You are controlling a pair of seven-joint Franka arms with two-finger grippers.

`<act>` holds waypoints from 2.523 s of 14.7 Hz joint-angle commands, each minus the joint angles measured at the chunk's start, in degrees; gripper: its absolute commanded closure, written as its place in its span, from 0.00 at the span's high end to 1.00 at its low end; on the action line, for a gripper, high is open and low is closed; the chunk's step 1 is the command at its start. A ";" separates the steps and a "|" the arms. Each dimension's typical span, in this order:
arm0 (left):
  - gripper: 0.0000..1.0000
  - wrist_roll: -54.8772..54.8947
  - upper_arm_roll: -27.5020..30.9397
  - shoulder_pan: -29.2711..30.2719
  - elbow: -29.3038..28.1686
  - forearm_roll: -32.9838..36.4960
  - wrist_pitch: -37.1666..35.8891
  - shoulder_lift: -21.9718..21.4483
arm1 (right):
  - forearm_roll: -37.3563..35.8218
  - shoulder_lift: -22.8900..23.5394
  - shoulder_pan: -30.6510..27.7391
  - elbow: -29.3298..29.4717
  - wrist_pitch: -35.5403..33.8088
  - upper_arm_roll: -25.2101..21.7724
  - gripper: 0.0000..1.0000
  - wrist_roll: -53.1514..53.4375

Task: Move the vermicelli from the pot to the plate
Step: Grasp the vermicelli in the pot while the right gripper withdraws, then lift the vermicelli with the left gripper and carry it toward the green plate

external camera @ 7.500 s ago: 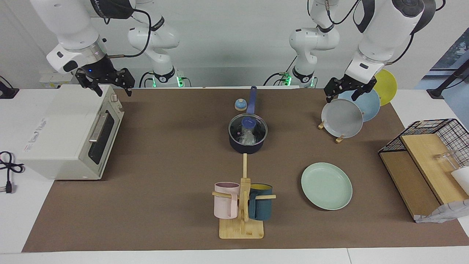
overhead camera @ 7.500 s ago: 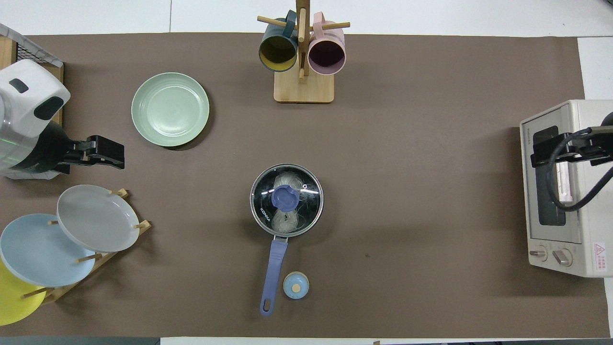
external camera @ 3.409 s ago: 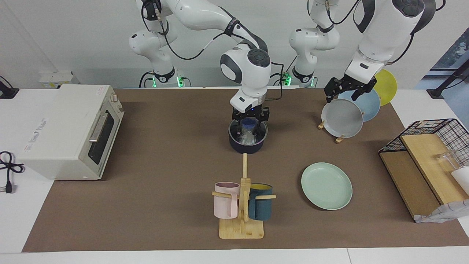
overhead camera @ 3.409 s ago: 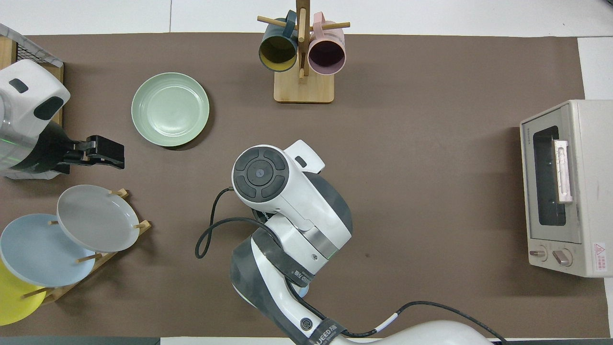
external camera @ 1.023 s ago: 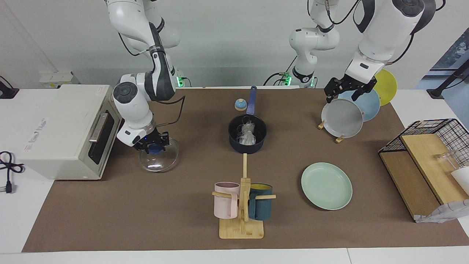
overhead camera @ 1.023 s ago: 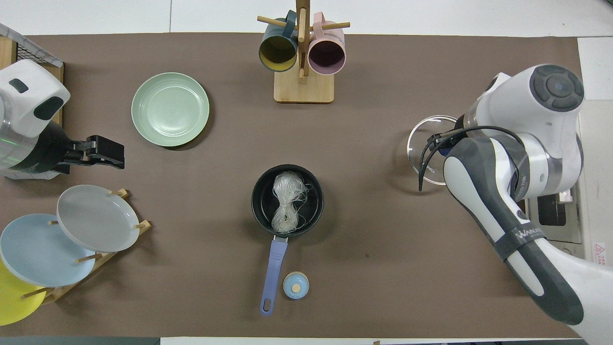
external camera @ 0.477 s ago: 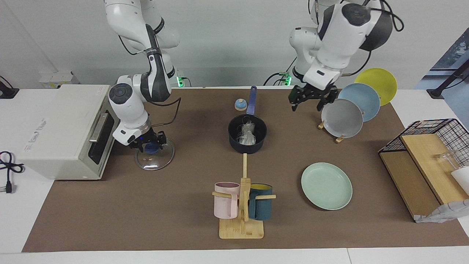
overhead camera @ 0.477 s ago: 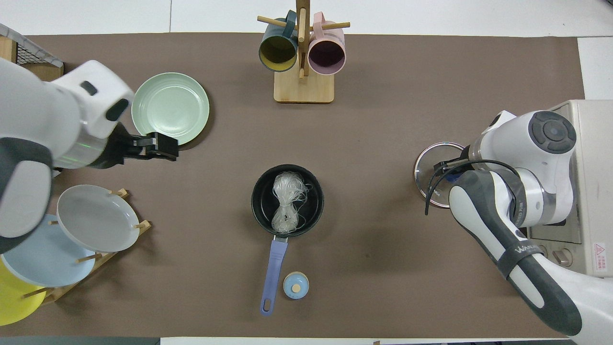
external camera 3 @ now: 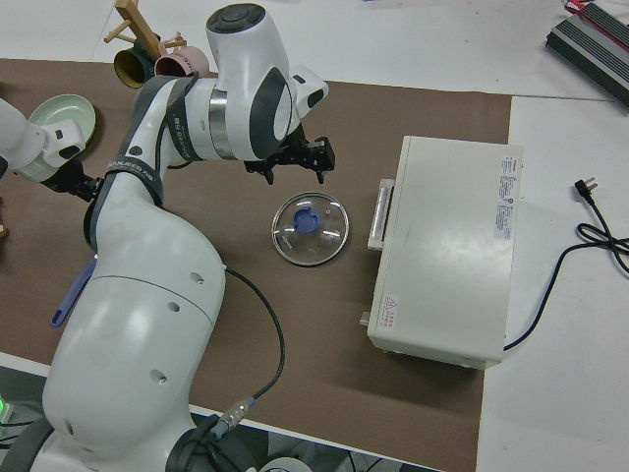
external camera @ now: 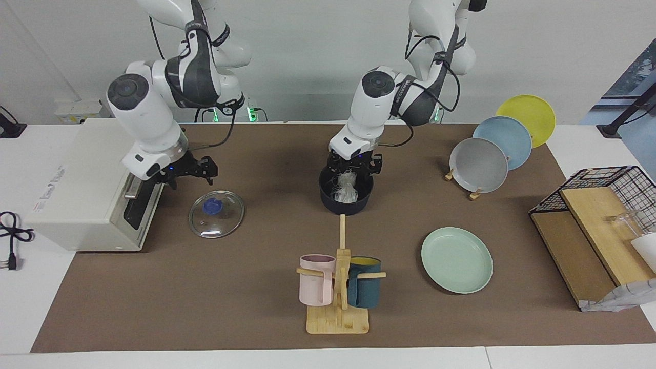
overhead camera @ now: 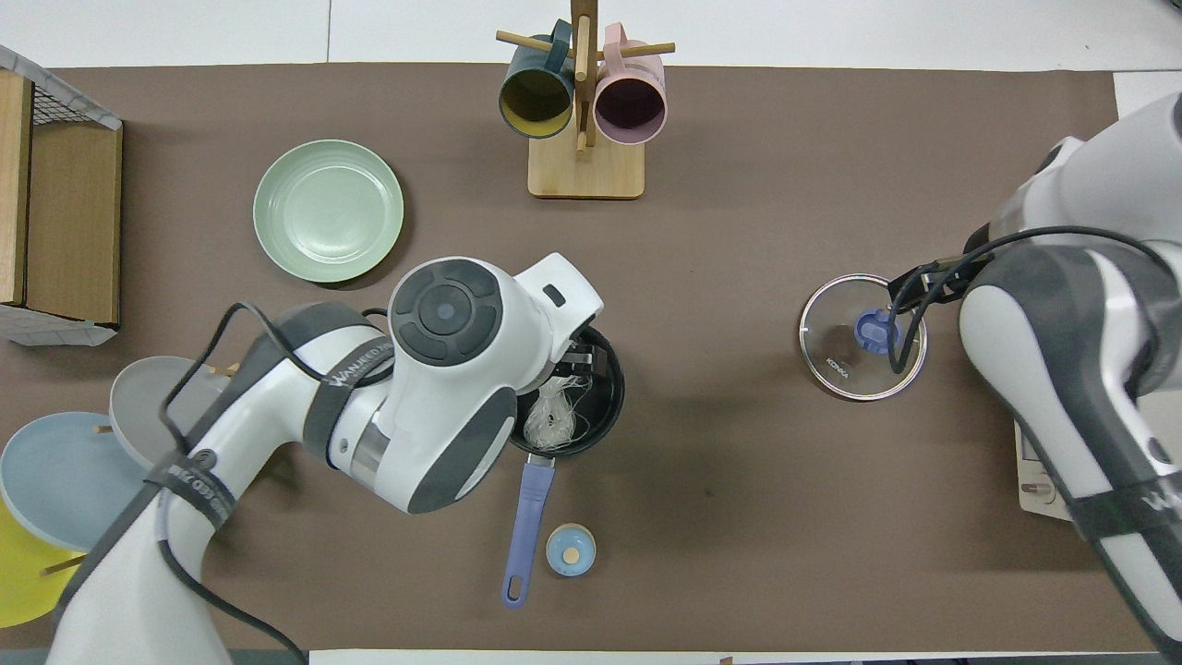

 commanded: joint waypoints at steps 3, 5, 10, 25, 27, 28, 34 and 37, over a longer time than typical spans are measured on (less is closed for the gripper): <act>1.00 2.44 1.15 -0.84 -1.38 -0.62 2.26 0.94 | -0.50 -2.00 -0.34 8.04 -11.10 -0.60 1.00 0.29; 1.00 3.76 1.15 -1.02 -1.56 -0.62 2.52 1.99 | -0.33 -4.97 -0.25 6.74 -11.65 -1.39 1.00 2.41; 1.00 3.67 1.15 -1.90 -2.70 -0.62 3.84 3.31 | -0.32 -5.08 -1.56 5.84 -11.29 -1.31 1.00 2.58; 0.00 3.67 1.23 -1.28 1.23 -0.71 -2.09 1.92 | 0.55 -4.19 -3.24 8.39 -12.26 -1.49 1.00 2.67; 0.00 3.50 1.67 -0.15 7.72 -1.06 -11.67 1.03 | 0.56 -4.55 -3.15 8.48 -12.17 -1.40 1.00 2.67; 0.00 3.67 1.67 0.90 10.37 -1.84 -15.20 0.59 | 0.56 -4.55 -3.15 8.40 -12.17 -1.49 1.00 2.67; 0.00 5.24 1.85 11.44 22.87 -3.08 -28.06 0.85 | 0.64 -5.16 -2.80 7.69 -12.26 -1.40 1.00 2.58; 0.00 14.53 1.85 20.83 22.70 -4.65 -24.13 1.73 | 0.64 -5.16 -2.97 7.69 -12.26 -1.49 1.00 2.58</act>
